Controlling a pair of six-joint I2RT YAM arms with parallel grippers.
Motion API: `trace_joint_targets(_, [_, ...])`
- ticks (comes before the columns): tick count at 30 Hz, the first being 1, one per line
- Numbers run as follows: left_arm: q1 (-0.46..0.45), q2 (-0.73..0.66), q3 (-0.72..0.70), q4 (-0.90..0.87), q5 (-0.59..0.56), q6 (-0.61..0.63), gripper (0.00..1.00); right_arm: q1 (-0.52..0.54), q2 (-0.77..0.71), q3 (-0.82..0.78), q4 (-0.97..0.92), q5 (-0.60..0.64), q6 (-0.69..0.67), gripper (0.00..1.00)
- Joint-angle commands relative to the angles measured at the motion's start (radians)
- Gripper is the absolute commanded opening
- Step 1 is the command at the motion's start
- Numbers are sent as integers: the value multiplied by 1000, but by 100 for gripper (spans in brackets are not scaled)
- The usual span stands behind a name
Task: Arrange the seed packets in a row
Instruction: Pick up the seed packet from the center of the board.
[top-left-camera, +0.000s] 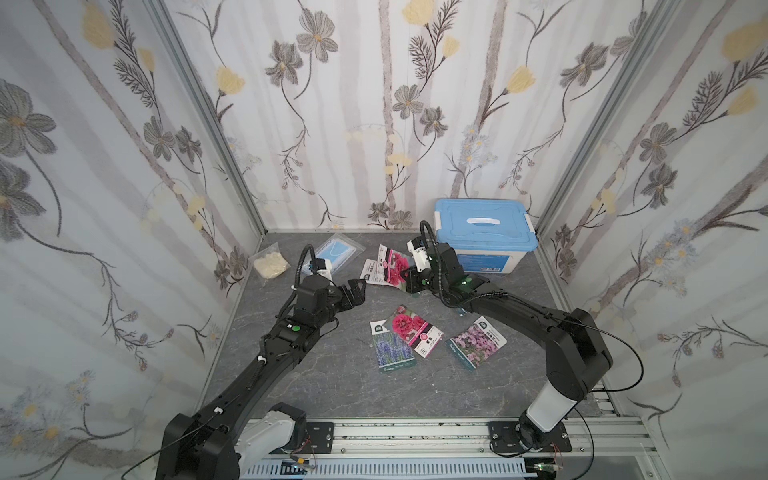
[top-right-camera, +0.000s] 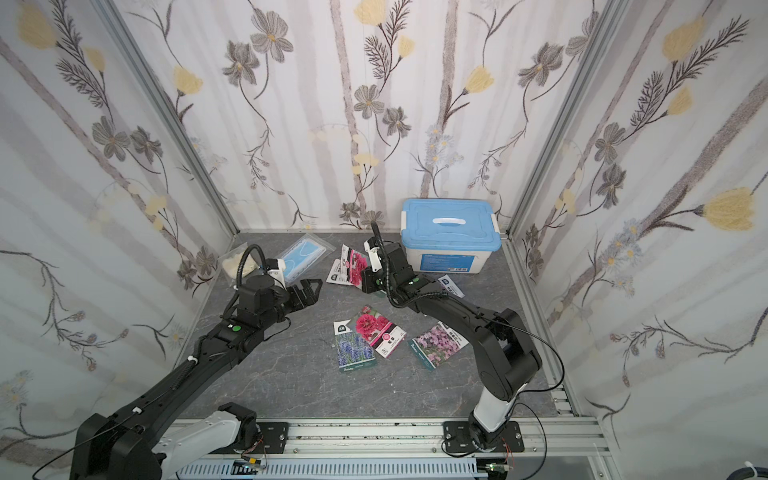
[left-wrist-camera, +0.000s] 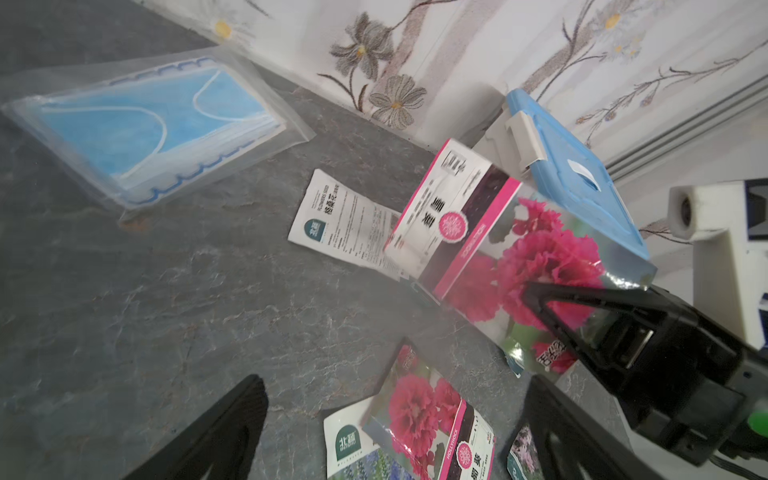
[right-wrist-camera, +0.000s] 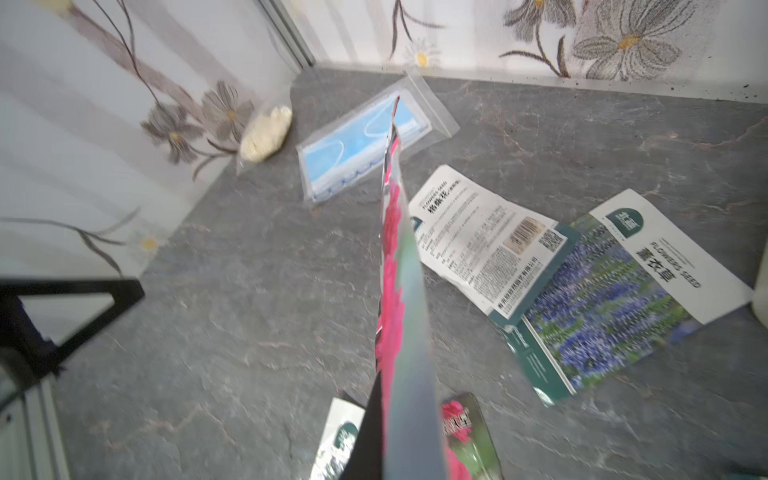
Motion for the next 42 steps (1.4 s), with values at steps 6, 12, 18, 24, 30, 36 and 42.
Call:
trace_joint_targets(6, [-4, 187, 119, 226, 249, 454, 100, -8, -136, -8, -290, 83, -311, 0])
trace_joint_targets(12, [-5, 279, 118, 345, 532, 719, 100, -8, -171, 9, -371, -4, -369, 0])
trace_joint_targets(18, [-7, 355, 161, 405, 652, 809, 100, -8, -216, -18, -401, -82, -402, 0])
trace_joint_targets(24, [-21, 463, 251, 398, 759, 817, 100, -8, -235, -25, -411, -111, -395, 0])
trace_joint_targets(30, [-95, 521, 360, 133, 750, 959, 100, -12, -236, -15, -413, -135, -402, 0])
trace_joint_targets(36, [-111, 520, 330, 77, 725, 984, 98, -38, -242, -14, -408, -149, -400, 0])
trace_joint_targets(42, [-119, 488, 296, 39, 709, 977, 83, -74, -245, -15, -381, -183, -389, 0])
